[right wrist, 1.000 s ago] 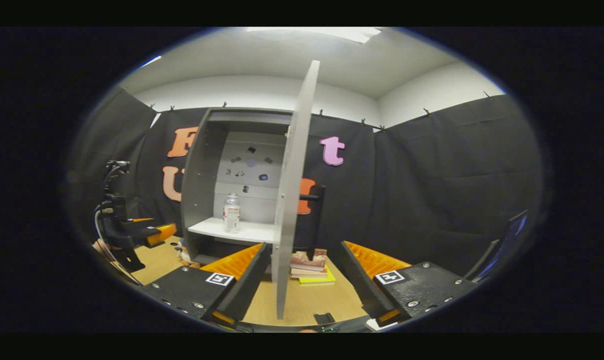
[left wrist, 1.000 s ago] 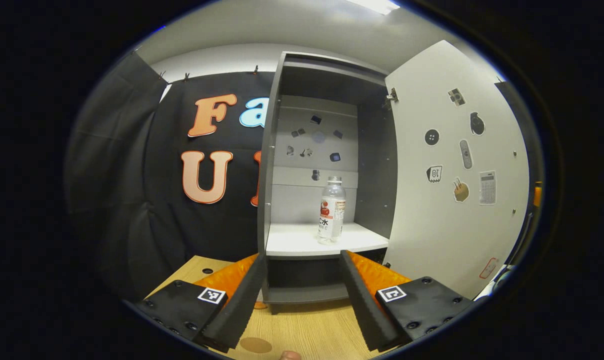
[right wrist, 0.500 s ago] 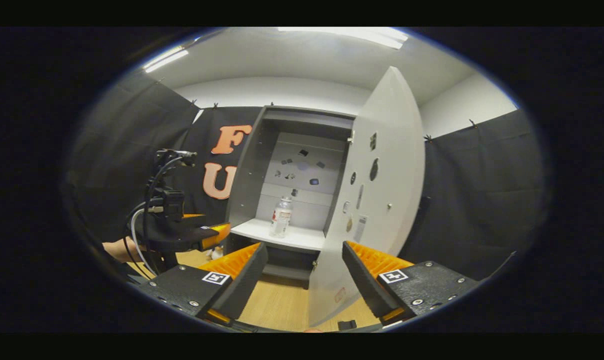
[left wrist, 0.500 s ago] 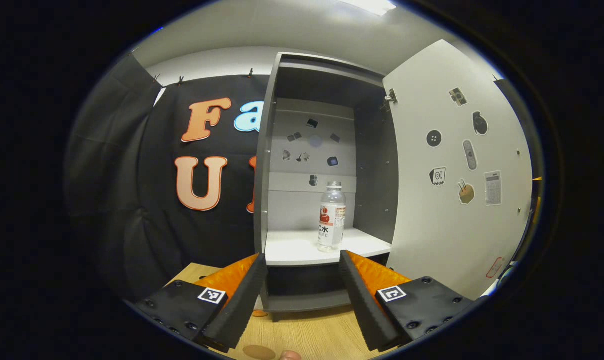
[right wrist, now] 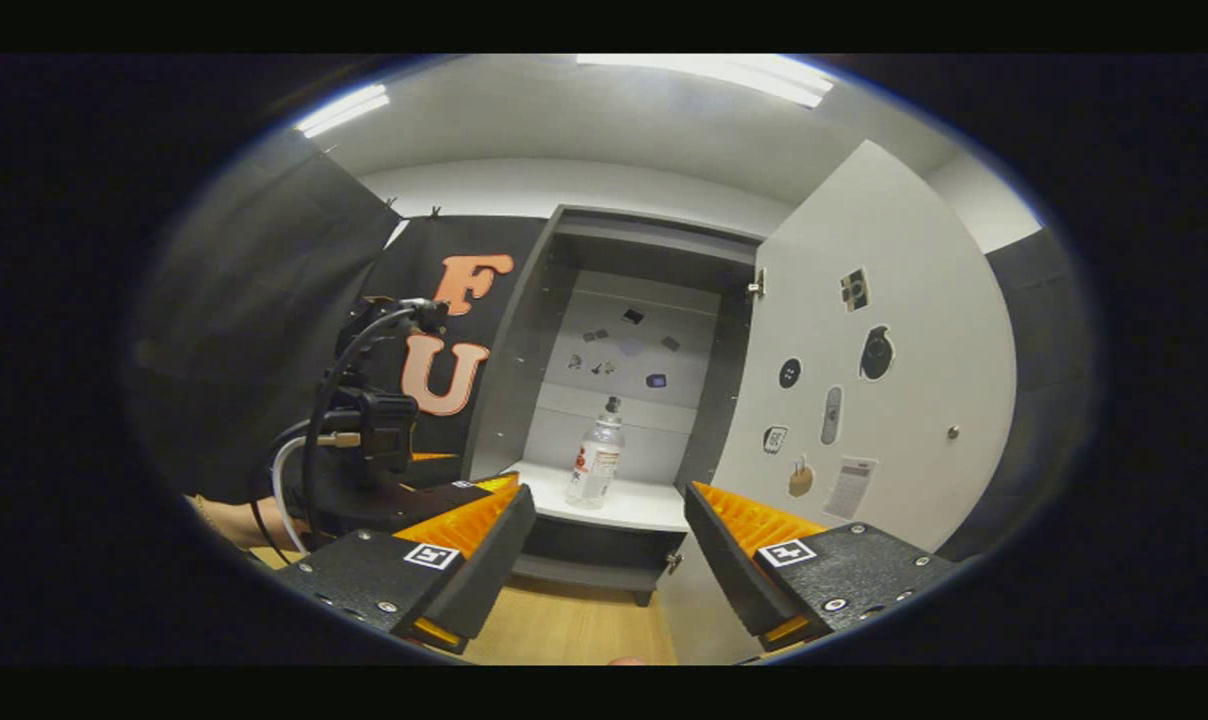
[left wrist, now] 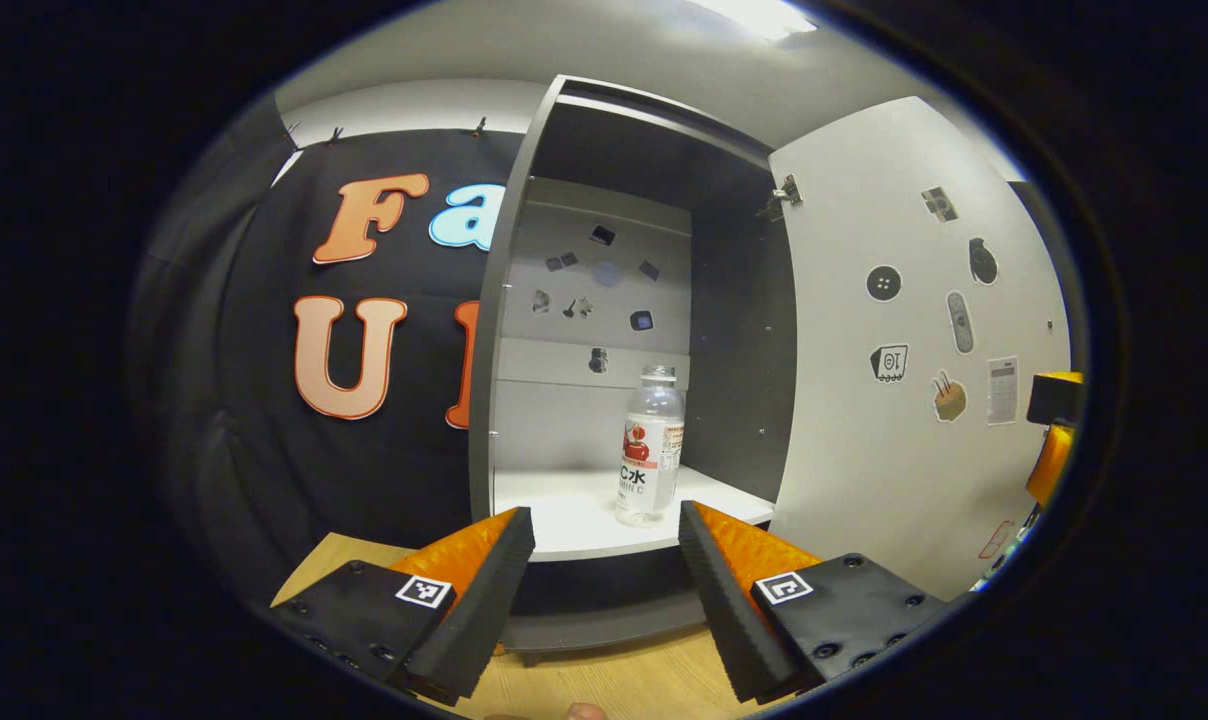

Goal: Open the cabinet door with the right hand, grasp the bottle in the cabinet with the left hand and place it on the coaster, then close the cabinet door with the right hand.

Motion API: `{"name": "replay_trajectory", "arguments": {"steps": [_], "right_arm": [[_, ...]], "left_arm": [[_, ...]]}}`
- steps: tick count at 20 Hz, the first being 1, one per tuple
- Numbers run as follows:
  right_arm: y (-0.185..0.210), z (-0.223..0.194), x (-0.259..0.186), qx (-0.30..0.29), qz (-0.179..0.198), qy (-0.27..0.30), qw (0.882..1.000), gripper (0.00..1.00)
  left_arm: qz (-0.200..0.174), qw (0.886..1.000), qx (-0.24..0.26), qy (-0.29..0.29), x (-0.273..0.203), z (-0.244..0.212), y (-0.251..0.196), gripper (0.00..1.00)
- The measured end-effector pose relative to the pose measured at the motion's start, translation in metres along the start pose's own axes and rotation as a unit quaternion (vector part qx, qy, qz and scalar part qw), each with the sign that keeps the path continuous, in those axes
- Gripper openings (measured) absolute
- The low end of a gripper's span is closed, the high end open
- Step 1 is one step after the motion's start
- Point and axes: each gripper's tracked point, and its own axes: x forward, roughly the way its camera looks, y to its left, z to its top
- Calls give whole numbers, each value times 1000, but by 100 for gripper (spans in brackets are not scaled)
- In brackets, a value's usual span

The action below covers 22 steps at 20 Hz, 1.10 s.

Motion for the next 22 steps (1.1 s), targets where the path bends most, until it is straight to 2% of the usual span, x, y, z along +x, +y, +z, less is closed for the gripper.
{"name": "replay_trajectory", "arguments": {"steps": [3, 7, 13, 19, 22], "right_arm": [[-3, -6, 13, 20, -17, 4, 1000, 93], [-21, -10, 24, 3, -59, 8, 998, 93], [-29, -21, 34, -6, -82, 25, 996, 93], [-42, -33, 41, 35, -95, 45, 994, 93], [-48, -41, 45, 14, -107, 54, 993, 93]], "left_arm": [[-14, 1000, 4, -3, 22, -1, -1, 95], [-42, 999, 18, -7, 59, -3, -13, 94], [-102, 995, 4, -13, 108, -8, -40, 95], [-102, 995, 13, -9, 153, -11, -42, 95], [-103, 995, 10, -1, 174, -17, -43, 94]]}}
